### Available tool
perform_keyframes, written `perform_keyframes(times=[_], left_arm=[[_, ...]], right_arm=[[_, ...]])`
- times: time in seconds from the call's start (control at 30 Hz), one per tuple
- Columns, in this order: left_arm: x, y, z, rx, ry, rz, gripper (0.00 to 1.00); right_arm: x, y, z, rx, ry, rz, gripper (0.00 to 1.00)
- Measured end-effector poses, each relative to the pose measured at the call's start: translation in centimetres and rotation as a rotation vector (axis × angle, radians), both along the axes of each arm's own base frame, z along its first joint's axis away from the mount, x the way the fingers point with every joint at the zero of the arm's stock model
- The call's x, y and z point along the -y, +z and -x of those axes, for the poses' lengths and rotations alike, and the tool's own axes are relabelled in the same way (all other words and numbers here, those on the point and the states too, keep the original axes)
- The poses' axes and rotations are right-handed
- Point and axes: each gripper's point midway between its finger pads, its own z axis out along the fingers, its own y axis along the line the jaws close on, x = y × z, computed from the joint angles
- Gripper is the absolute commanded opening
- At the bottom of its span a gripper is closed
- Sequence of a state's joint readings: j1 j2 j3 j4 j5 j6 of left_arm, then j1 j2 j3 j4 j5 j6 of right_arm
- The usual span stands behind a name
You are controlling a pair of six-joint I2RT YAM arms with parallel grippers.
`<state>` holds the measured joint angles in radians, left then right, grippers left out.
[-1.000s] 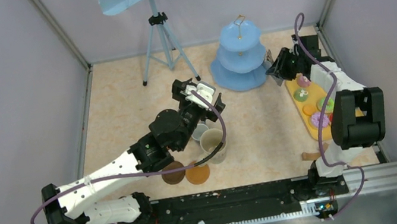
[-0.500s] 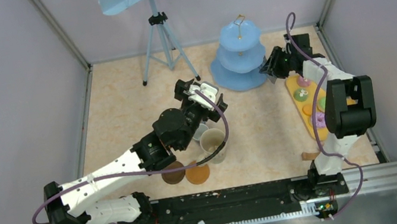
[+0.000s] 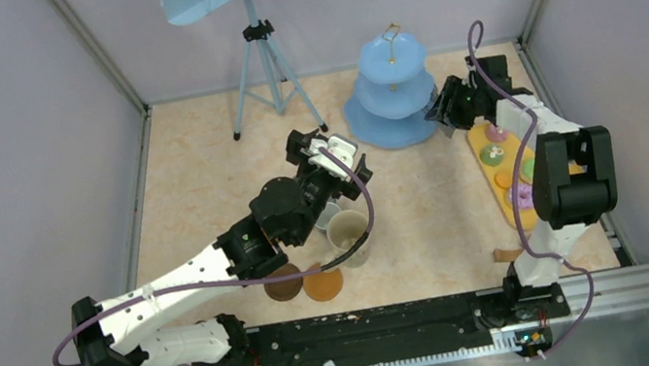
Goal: Serve the afternoon tea
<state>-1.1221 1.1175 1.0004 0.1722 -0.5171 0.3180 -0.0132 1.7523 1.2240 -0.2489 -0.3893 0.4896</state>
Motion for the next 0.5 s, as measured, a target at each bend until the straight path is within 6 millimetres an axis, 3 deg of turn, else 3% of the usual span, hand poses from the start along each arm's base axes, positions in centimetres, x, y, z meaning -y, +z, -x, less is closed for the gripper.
perform_keyframes(times=[0.23,0.5], left_arm=[[0.1,0.0,0.1,-0.004,-0.005,0.004,0.99],[0.3,-0.4,0.2,-0.019,-0.016,0.002,0.99]], right_arm=[[0.3,1.4,2.6,-0.009,-0.003,0.023,0.47],[1.6,2.9,7.6,-0.048,-0.012,0.110,0.45]])
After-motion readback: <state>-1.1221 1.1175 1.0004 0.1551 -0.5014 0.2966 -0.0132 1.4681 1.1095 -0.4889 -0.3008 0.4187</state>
